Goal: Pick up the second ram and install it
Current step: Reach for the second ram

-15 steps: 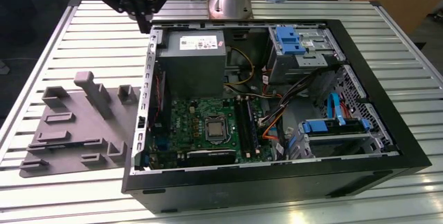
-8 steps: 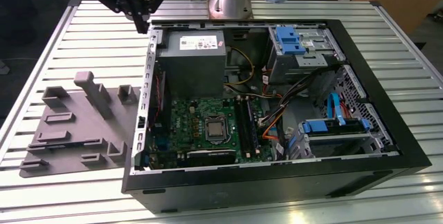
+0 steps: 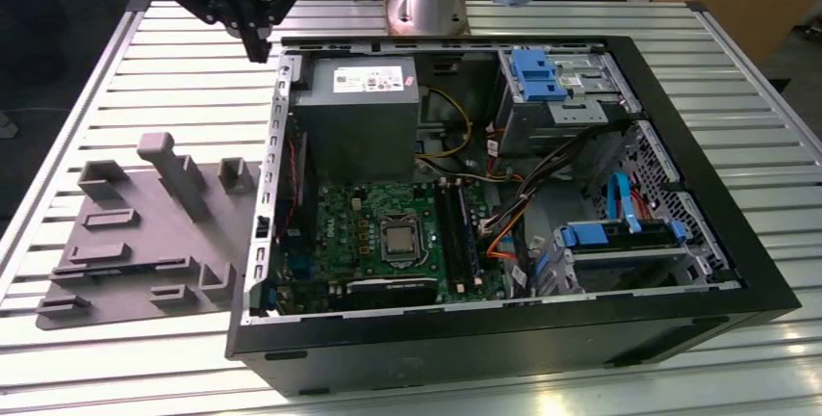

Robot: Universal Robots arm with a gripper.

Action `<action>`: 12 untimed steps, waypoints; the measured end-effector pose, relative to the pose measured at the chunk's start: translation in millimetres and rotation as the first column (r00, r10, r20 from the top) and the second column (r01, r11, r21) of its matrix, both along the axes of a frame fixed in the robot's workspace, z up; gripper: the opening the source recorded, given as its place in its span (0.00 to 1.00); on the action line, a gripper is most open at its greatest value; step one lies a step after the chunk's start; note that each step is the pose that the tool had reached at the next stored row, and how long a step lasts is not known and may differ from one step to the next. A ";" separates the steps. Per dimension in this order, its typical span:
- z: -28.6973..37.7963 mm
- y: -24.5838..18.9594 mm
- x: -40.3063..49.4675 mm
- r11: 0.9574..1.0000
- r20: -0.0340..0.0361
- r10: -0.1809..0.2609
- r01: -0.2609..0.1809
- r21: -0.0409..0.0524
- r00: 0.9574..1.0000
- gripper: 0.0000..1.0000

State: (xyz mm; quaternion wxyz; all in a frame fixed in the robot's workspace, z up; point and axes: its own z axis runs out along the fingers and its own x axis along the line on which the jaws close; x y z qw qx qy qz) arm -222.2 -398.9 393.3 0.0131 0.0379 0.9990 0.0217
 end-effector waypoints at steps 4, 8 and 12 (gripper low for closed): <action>0.0 0.0 -2.8 1.000 0.000 0.000 0.000 0.000 1.000 0.11; 0.0 0.0 -5.7 1.000 0.000 0.000 0.000 0.000 1.000 0.11; 0.0 0.0 -8.5 1.000 0.000 0.000 0.000 0.000 1.000 0.11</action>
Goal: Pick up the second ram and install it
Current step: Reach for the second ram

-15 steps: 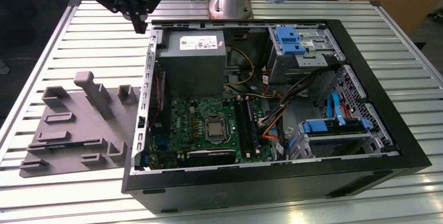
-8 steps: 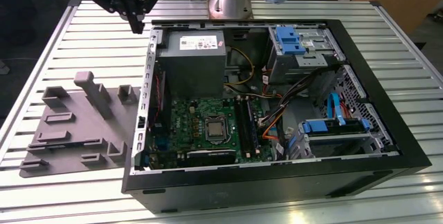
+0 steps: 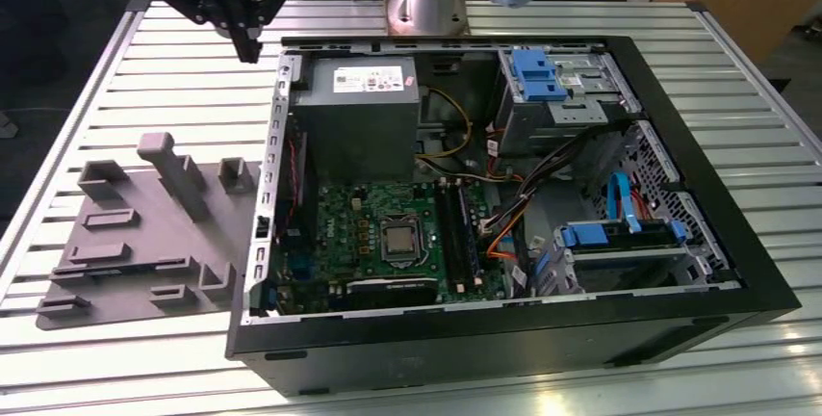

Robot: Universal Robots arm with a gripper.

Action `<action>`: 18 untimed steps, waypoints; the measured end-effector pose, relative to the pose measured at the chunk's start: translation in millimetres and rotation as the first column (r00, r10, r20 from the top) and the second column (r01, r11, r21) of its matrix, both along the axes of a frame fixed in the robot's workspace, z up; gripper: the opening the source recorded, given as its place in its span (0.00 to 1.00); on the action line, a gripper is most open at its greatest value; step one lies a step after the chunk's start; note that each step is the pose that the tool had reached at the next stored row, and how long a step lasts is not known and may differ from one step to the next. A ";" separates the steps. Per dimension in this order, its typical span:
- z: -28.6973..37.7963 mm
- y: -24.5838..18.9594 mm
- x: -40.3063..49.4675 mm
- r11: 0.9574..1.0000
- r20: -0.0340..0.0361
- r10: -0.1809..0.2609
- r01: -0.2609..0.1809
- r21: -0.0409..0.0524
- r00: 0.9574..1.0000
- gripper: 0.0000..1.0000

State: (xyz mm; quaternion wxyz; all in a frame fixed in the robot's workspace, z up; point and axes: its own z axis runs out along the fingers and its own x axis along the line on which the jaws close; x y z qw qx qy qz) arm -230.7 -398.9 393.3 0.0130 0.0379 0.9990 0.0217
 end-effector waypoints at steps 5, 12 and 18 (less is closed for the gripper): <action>0.0 0.0 -3.5 1.000 0.000 0.000 0.000 0.000 1.000 0.11; 0.0 0.0 -8.4 1.000 0.000 0.000 0.000 0.000 1.000 0.11; 0.0 0.0 -12.6 1.000 0.000 0.000 0.000 0.000 1.000 0.11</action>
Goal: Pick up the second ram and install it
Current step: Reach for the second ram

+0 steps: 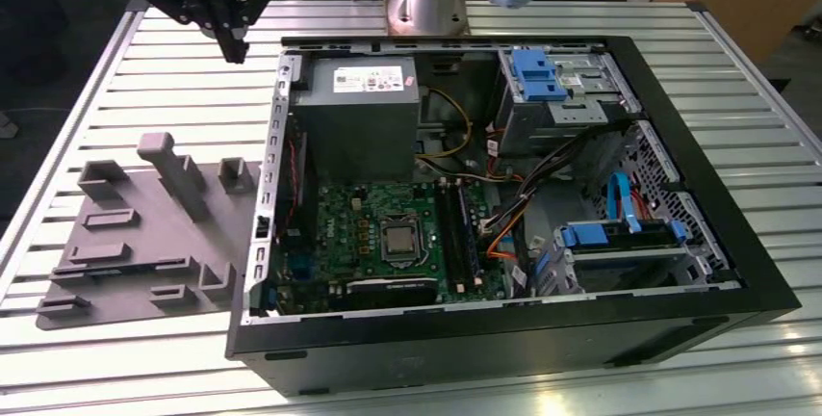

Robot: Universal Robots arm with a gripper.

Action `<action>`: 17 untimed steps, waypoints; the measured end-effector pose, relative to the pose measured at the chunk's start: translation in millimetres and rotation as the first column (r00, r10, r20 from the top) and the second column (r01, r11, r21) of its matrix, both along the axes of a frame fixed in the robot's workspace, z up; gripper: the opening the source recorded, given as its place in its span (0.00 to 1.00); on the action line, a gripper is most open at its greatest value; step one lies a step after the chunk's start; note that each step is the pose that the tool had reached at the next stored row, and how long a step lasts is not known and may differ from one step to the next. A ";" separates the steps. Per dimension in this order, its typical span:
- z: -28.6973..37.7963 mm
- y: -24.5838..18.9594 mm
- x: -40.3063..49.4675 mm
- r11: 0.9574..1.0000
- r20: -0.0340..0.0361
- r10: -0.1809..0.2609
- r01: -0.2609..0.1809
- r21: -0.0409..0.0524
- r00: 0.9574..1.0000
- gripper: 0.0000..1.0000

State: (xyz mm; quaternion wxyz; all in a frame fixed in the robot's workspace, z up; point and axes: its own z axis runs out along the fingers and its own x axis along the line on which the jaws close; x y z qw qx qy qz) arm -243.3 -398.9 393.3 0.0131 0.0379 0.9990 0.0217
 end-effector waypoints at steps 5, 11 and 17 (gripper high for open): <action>0.0 0.0 -3.4 1.000 0.000 0.000 0.000 0.000 1.000 0.11; 0.0 0.0 -7.4 1.000 0.000 0.000 0.000 0.000 1.000 0.11; 0.0 0.0 -11.6 1.000 0.000 0.000 0.000 0.000 1.000 0.11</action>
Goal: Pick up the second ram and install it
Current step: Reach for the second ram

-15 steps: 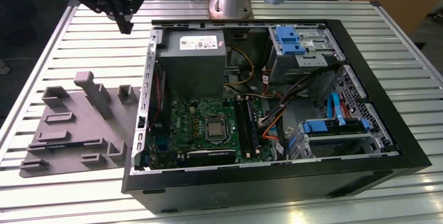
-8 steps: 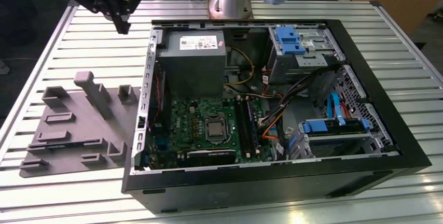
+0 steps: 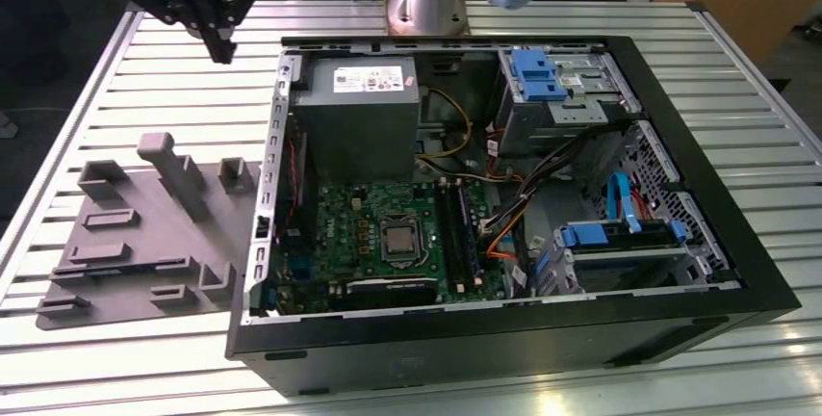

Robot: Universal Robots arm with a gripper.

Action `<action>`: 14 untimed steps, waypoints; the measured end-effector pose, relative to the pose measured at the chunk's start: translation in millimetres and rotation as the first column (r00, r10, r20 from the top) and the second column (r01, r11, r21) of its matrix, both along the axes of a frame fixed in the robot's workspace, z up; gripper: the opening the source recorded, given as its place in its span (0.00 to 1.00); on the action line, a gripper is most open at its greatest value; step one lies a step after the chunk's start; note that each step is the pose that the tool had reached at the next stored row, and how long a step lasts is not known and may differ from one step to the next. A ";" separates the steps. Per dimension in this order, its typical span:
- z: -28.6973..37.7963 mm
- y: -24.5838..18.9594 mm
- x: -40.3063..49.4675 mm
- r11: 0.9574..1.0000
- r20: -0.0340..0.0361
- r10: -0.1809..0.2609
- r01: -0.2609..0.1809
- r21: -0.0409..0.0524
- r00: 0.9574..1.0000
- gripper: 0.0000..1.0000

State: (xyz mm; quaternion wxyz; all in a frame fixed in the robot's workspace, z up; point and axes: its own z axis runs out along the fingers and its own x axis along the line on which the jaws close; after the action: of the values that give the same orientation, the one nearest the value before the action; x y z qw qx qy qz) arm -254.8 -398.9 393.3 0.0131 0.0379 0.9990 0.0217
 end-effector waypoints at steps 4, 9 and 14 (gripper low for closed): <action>0.0 0.0 -2.6 1.000 0.000 0.000 0.000 0.000 1.000 0.11; 0.0 0.0 -6.1 1.000 0.000 0.000 0.000 0.000 1.000 0.11; 0.0 0.0 -9.5 1.000 0.000 0.000 0.000 0.000 1.000 0.11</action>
State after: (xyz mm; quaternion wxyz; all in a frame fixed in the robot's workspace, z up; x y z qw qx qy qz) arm -264.4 -398.9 393.3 0.0131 0.0379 0.9990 0.0217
